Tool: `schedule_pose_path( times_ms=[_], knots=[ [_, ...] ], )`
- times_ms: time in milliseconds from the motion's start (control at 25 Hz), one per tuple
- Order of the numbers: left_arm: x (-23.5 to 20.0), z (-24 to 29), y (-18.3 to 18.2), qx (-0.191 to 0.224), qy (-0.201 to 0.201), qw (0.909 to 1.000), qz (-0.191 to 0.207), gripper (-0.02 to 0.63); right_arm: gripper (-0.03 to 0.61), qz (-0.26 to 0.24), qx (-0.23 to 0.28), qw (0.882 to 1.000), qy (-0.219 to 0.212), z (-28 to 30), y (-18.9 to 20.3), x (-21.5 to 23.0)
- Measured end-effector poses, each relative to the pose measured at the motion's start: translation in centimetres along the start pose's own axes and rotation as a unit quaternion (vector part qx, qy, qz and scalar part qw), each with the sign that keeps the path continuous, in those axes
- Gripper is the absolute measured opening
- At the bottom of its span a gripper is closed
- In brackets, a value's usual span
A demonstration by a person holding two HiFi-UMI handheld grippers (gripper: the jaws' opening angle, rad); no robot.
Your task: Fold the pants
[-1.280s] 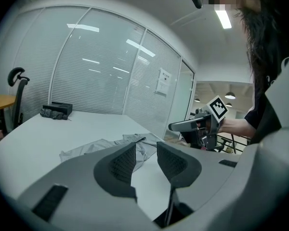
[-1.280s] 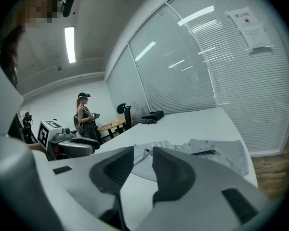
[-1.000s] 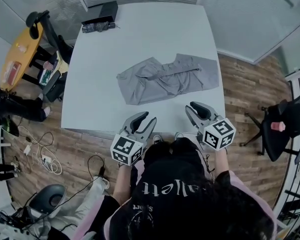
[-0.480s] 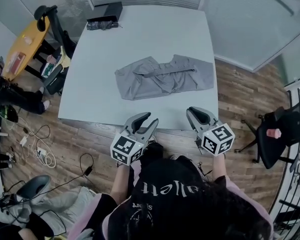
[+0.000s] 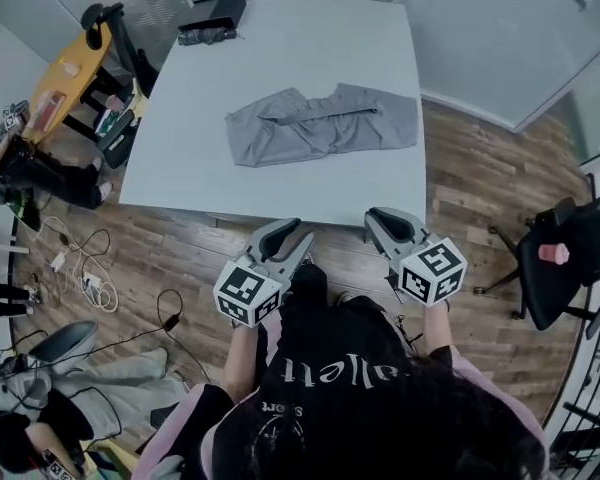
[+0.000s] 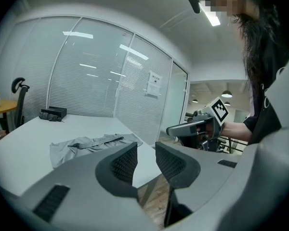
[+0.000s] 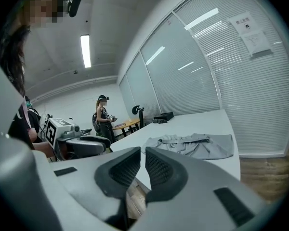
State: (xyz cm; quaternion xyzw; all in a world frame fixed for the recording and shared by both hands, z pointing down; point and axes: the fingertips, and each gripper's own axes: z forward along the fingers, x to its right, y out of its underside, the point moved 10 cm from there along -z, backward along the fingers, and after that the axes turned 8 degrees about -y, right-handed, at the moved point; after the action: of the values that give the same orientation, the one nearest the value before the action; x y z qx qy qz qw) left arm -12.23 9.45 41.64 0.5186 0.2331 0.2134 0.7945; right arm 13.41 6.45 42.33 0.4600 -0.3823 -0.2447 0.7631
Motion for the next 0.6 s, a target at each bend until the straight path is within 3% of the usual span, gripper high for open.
schedule_pose_path(
  times_ms=[600],
  knots=[
    [7.5, -4.7, 0.7, 0.034, -0.023, 0.9991, -0.001, 0.061, 0.040, -0.001, 0.027, 0.999, -0.044, -6.4, 3.6, -3.6]
  ],
)
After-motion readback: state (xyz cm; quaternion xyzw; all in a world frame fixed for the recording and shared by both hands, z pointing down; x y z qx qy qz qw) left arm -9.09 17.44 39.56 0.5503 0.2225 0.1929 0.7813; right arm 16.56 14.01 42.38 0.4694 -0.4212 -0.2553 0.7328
